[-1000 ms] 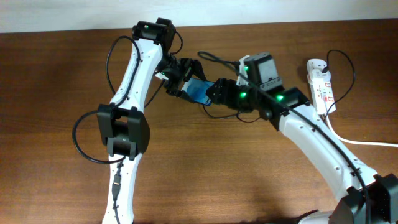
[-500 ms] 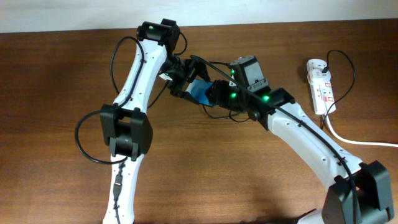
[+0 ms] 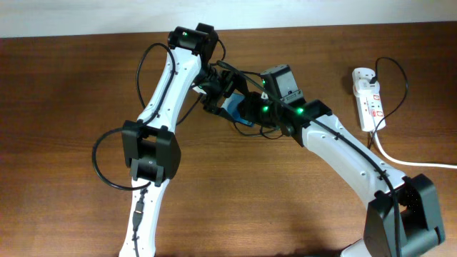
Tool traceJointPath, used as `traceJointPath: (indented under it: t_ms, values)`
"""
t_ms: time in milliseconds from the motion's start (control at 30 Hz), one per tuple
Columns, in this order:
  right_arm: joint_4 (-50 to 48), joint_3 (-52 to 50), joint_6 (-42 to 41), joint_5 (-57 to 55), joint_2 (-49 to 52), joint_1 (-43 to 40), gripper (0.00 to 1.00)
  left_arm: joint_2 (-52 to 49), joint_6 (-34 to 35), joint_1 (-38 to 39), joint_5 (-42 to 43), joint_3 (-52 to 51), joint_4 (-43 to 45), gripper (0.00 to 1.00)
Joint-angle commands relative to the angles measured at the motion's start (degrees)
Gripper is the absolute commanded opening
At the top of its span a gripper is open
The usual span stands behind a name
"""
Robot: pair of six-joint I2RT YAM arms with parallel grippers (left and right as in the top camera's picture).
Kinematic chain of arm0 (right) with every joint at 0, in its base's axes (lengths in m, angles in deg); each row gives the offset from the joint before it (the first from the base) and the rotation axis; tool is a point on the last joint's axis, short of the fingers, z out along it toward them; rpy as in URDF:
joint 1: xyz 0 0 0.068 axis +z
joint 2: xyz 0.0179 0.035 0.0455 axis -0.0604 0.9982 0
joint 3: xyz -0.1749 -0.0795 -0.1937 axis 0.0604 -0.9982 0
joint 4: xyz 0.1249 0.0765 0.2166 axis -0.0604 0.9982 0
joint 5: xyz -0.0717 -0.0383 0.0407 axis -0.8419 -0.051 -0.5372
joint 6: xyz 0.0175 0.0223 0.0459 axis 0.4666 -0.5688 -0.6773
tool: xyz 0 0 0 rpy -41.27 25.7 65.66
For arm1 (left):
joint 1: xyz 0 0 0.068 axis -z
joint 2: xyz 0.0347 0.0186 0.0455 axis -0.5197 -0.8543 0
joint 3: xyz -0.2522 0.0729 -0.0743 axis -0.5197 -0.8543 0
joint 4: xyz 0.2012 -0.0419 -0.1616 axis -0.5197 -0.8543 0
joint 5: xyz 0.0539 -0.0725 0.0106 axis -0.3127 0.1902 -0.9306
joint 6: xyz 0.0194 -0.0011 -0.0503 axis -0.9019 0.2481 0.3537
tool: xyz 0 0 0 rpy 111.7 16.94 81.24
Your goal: Plug charger to phone and switch on socket
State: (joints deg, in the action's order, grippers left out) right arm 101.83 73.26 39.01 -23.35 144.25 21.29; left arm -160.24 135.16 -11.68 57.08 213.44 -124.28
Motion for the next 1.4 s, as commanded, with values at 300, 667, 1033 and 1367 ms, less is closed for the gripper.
traceJointPath:
  t_ms: [300, 667, 1033, 1367]
  values:
    - [-1.01, 1.09, -2.21, 0.24, 0.24, 0.31, 0.04, 0.33, 0.31, 0.09, 1.92, 1.55, -0.35, 0.0]
    - [0.42, 1.14, -2.14, 1.75, -1.92, -5.35, 0.04, 0.33, -6.25, -1.25, 0.87, 1.55, -0.09, 0.01]
    - [-9.22, 1.22, -22.43, 6.27, -9.64, -17.7, 0.04, 0.33, -36.59, -2.84, 33.18, 1.55, 23.76, 0.16]
    - [-22.16, 1.22, -43.74, -1.79, -9.46, -15.93, 0.04, 0.33, -21.97, -5.09, 37.53, 1.55, 36.13, 0.29]
